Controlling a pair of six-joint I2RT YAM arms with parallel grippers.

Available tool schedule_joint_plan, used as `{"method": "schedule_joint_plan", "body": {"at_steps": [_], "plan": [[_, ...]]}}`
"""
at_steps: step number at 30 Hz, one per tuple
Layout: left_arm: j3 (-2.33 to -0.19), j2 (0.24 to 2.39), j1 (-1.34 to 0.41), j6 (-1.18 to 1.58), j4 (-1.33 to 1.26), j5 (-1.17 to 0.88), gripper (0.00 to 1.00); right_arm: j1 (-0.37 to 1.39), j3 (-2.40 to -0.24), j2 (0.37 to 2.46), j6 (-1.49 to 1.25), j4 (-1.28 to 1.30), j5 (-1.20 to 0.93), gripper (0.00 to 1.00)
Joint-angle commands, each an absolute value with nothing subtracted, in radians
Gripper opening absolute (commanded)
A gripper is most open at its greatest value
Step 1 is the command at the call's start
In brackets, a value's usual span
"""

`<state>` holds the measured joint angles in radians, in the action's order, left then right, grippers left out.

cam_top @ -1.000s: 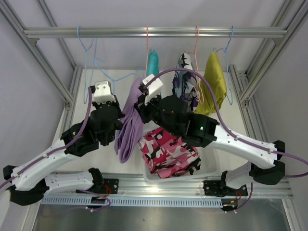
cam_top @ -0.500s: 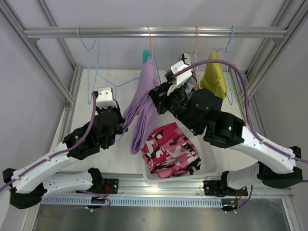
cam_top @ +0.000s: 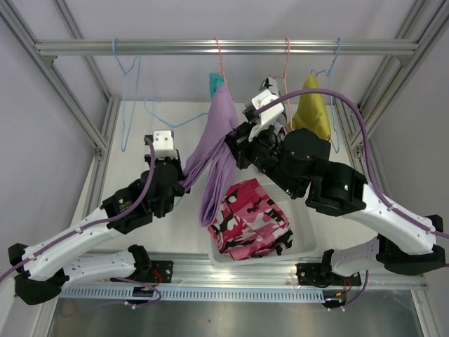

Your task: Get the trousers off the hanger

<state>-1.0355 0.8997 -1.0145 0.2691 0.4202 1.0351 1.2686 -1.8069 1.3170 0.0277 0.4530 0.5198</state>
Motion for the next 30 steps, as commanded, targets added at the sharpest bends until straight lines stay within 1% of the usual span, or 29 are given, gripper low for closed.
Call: {"method": "schedule_joint_plan", "body": {"at_steps": [1,17,21,27,28,30], "plan": [[-1.017,0.913,-1.003,0.21,0.4,1.022,0.01,1.272,-1.899,1.213,0.046,0.331,0.558,0.0],[-0.914,0.922,-1.003,0.239,0.35,1.011,0.01,1.272,-1.939,1.155,0.083,0.383,0.575,0.0],[-0.917,0.927,-1.002,0.238,0.354,1.02,0.01,1.272,-1.915,1.118,0.075,0.406,0.584,0.0],[-0.959,0.905,-0.999,0.213,0.386,1.048,0.0,1.272,-1.703,0.996,0.035,0.413,0.623,0.0],[-0.971,0.897,-1.0,0.209,0.39,1.049,0.01,1.272,-1.631,0.95,0.028,0.411,0.63,0.0],[-0.983,0.875,-0.999,0.199,0.4,1.057,0.01,1.272,-1.56,0.904,0.005,0.413,0.64,0.0]]}}
